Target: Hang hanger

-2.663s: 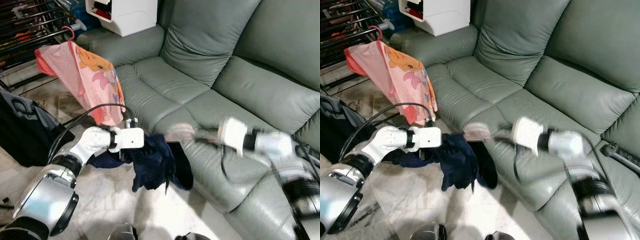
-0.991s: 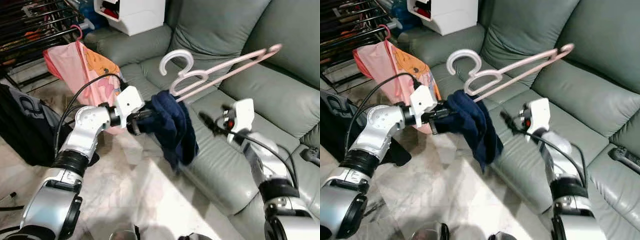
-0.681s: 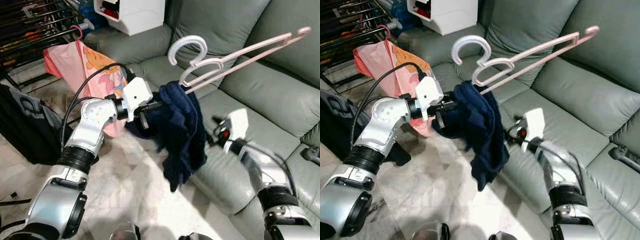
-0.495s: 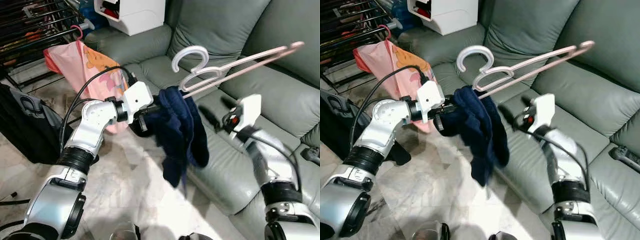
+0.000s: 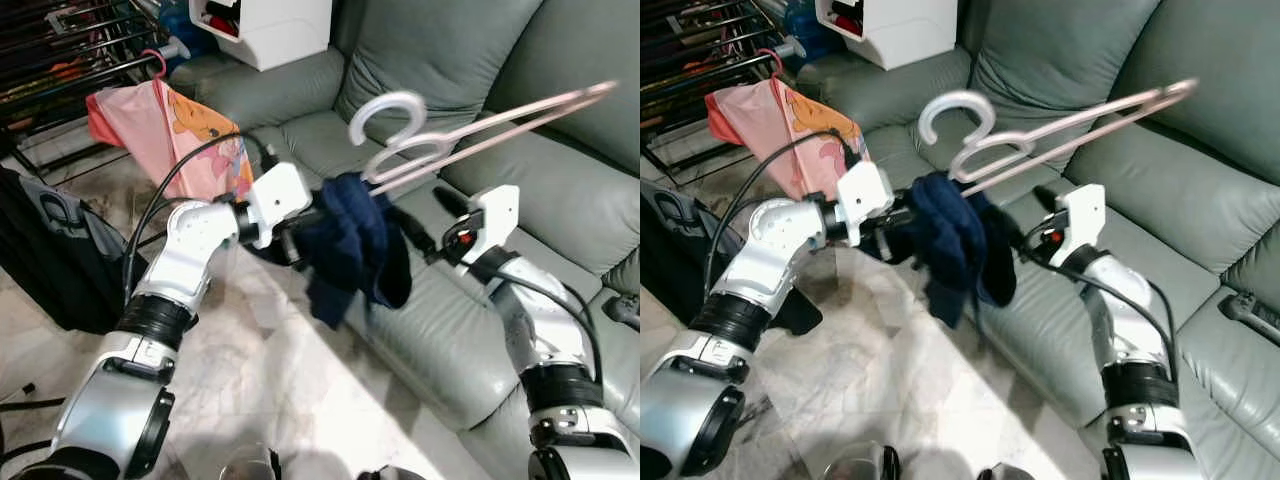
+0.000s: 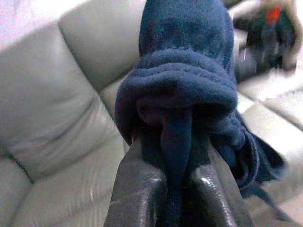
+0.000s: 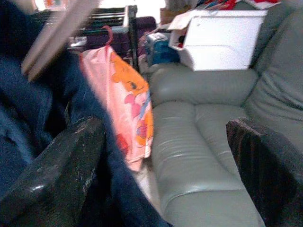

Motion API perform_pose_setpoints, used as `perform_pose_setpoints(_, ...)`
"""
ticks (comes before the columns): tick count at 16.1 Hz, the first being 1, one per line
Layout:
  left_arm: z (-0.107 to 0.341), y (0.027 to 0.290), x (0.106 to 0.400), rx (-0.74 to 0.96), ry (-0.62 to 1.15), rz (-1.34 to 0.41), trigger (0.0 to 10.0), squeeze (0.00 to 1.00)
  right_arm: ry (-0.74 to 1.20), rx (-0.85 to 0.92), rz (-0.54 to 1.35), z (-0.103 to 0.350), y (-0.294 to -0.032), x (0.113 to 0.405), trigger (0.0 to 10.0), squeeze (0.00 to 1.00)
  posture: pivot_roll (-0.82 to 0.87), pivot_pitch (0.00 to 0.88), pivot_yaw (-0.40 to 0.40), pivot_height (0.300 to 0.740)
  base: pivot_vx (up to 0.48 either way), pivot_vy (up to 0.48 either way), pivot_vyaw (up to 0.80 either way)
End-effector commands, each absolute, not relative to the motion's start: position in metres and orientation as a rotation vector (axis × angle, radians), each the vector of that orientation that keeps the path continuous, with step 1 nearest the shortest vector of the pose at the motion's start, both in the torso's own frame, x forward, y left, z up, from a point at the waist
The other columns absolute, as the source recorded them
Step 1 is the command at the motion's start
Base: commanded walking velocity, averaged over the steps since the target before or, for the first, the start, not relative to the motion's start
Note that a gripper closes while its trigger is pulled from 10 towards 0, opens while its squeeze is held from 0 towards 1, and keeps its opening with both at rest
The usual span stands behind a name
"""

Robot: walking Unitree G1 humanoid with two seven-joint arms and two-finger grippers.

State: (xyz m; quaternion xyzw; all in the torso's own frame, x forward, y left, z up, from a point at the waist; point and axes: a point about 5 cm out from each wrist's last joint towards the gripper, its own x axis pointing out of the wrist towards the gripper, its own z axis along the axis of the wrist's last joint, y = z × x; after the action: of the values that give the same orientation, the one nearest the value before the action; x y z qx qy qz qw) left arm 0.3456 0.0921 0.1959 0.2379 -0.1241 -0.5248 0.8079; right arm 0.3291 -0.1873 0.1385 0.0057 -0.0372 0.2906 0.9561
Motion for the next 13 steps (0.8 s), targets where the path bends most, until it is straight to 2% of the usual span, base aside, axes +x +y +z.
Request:
perform_pose_setpoints(1, 0.214, 0.086, 0.341, 0.501, -0.349, -1.142, 0.0, 0.00, -0.042, 0.018, 0.594, 0.132, -0.186, 0.330, 10.0, 0.00, -0.01, 0.028, 0.043, 0.740, 0.000, 0.000, 0.00)
perform_pose_setpoints(5, 0.227, 0.078, 0.337, 0.478, -0.403, -1.157, 0.0, 0.00, 0.026, 0.015, 0.589, 0.122, -0.186, 0.331, 10.0, 0.00, -0.01, 0.028, 0.040, 0.740, 0.000, 0.000, 0.00)
perform_pose_setpoints(7, 0.236, 0.078, 0.335, 0.466, -0.430, -1.145, 0.0, 0.00, 0.205, 0.013, 0.485, 0.098, -0.197, 0.330, 10.0, 0.00, -0.01, 0.029, 0.036, 0.740, 0.000, 0.000, 0.00)
perform_pose_setpoints(8, 0.239, 0.080, 0.337, 0.466, -0.431, -1.130, 0.0, 0.00, 0.273, 0.002, 0.459, 0.087, -0.202, 0.326, 3.8, 0.00, -0.01, 0.029, 0.035, 0.740, 0.000, 0.000, 0.00)
perform_pose_setpoints(9, 0.239, 0.081, 0.337, 0.467, -0.431, -1.124, 0.0, 0.00, 0.293, -0.004, 0.457, 0.084, -0.204, 0.324, 3.8, 0.00, -0.01, 0.029, 0.035, 0.740, 0.000, 0.000, 0.00)
perform_pose_setpoints(10, 0.241, 0.086, 0.340, 0.477, -0.428, -1.098, 0.0, 0.00, 0.351, -0.002, 0.446, 0.075, -0.210, 0.316, 0.4, 0.00, -0.01, 0.030, 0.033, 0.740, 0.000, 0.000, 0.00)
perform_pose_setpoints(11, 0.243, 0.089, 0.342, 0.475, -0.428, -1.078, 0.0, 0.00, 0.389, -0.017, 0.440, 0.068, -0.216, 0.309, 0.0, 0.00, -0.02, 0.030, 0.031, 0.740, 0.000, 0.000, 0.00)
perform_pose_setpoints(13, 0.251, 0.095, 0.345, 0.480, -0.438, -1.050, 0.0, 0.00, 0.455, 0.026, 0.341, 0.058, -0.235, 0.301, 0.0, 0.00, -0.02, 0.030, 0.027, 0.740, 0.000, 0.000, 0.00)
